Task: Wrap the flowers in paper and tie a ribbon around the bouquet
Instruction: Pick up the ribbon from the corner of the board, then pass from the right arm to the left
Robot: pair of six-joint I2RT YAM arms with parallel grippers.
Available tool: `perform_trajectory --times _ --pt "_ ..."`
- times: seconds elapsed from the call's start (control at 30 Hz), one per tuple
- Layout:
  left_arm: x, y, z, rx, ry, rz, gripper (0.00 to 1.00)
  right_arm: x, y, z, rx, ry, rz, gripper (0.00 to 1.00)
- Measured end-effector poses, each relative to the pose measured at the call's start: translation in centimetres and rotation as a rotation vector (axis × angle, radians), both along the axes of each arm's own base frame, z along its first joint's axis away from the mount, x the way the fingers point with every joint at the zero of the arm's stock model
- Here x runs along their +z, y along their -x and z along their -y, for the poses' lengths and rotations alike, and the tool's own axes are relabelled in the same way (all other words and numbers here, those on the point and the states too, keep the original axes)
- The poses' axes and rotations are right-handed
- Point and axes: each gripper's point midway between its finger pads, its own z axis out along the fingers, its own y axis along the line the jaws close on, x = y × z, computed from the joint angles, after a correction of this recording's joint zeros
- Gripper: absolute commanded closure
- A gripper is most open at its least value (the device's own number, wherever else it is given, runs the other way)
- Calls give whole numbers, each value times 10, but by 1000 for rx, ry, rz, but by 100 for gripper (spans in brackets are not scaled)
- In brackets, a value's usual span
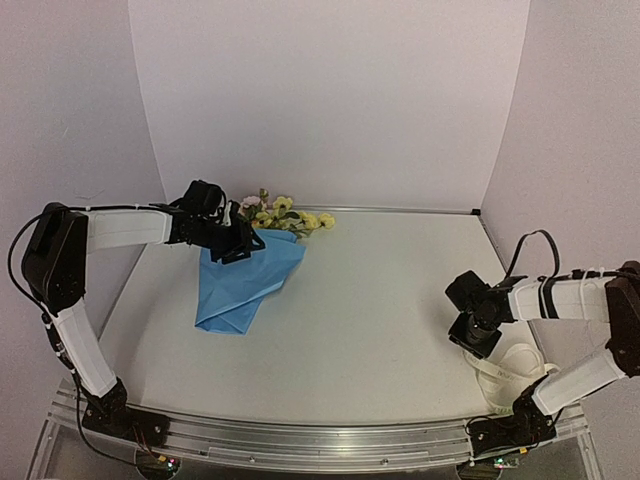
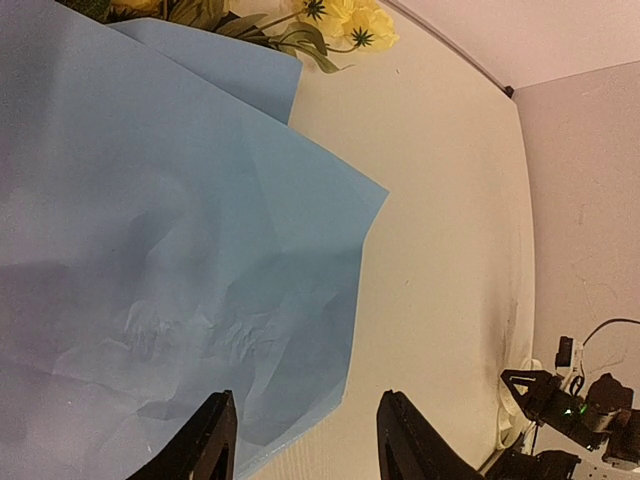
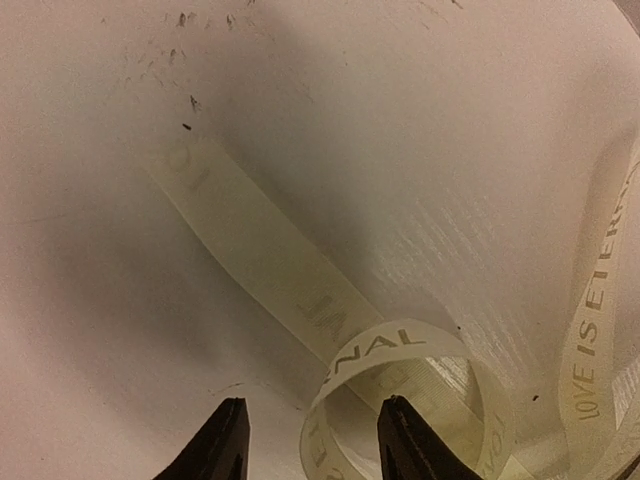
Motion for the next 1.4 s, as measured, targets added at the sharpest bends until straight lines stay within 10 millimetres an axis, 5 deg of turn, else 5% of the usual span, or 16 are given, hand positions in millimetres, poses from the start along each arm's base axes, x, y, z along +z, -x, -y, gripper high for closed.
perform_trajectory --times 0.07,0.2,0.3,0.47,0.53,0.63,0.9,1.03,1.23,1.4 --pt "0 0 0 0 0 -1 50 -3 0 -3 9 -12 -9 99" --pt "0 2 2 -2 20 -8 50 3 -9 -16 66 -42 -7 100" --pt "-3 6 4 -12 37 -19 50 26 -28 -44 160 -75 34 100" --pt "-8 16 6 -29 70 -50 50 96 -76 -171 481 -212 175 100" --pt "-7 18 8 -38 86 -53 49 121 -78 -228 624 -281 224 100" --pt "-3 23 10 -48 113 -52 48 135 -63 -275 785 -337 244 100" --pt "2 32 26 -92 208 -68 47 130 -56 -274 893 -325 210 100" --pt "-3 40 62 -164 228 -86 48 109 -38 -260 915 -324 151 100" --pt "-36 67 134 -305 243 -163 50 81 4 -229 928 -309 48 100" --pt "-47 89 139 -339 233 -161 49 96 -11 -242 853 -376 78 100"
